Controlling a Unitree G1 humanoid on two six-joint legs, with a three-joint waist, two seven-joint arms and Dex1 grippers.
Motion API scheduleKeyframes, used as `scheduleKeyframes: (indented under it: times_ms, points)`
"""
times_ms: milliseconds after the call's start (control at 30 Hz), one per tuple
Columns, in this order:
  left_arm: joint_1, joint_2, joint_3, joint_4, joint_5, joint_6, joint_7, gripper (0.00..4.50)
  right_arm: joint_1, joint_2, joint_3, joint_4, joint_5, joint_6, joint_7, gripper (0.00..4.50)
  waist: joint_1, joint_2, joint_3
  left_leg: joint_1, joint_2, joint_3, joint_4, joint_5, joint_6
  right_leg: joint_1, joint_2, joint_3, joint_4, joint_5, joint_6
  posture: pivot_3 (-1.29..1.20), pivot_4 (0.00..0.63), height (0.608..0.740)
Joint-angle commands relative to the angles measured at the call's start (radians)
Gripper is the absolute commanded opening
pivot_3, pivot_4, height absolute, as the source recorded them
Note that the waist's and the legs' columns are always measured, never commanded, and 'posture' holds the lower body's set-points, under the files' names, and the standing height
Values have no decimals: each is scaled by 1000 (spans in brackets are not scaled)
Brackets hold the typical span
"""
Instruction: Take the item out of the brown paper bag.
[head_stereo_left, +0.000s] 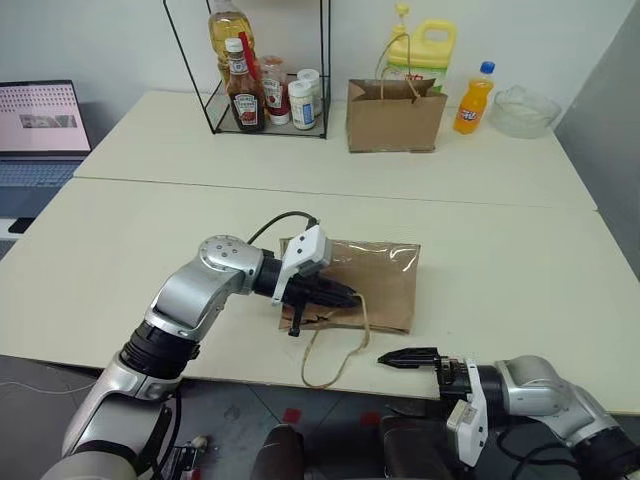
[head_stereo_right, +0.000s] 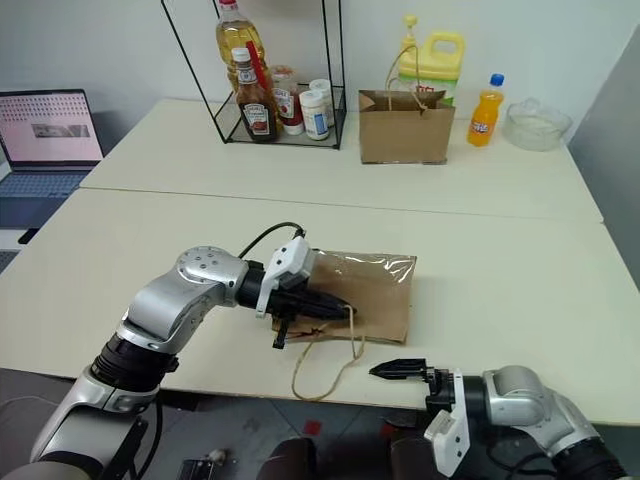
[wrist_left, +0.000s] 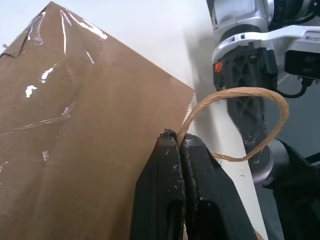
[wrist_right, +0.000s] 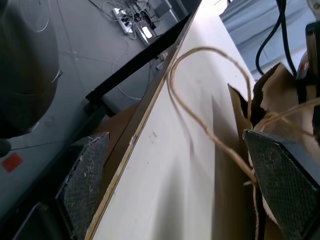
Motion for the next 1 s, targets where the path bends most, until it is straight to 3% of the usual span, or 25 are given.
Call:
scheduleKeyframes:
  times_ms: [33, 133, 367, 1000]
  points:
    - [21, 15, 23, -55, -14, -17, -6, 52, -67, 21, -12, 18, 35, 6, -61, 4500, -3, 0, 0, 3, 0, 1, 0, 0, 0, 2, 0, 1, 0, 0, 0, 0, 150, 740]
    - [31, 21, 24, -63, -17, -19, -12, 0, -83, 17, 14, 17, 92, 19, -56, 3944, -3, 0, 0, 7, 1, 3, -1, 0, 0, 4, 1, 4, 0, 0, 0, 0, 150, 740]
    - [28, 16, 26, -47, -13, -28, -15, 0, -95, -13, 46, -15, 169, 90, -35, 1653, 9, -1, 0, 5, 0, 3, -1, 0, 0, 5, 0, 4, -1, 0, 0, 0, 150, 740]
    - [15, 5, 35, -3, -10, -49, -16, 0, -125, -31, 76, 67, 60, 9, -63, 1653, 13, -1, 0, 4, 0, 4, -1, 0, 0, 5, 0, 4, -2, 0, 0, 0, 150, 740]
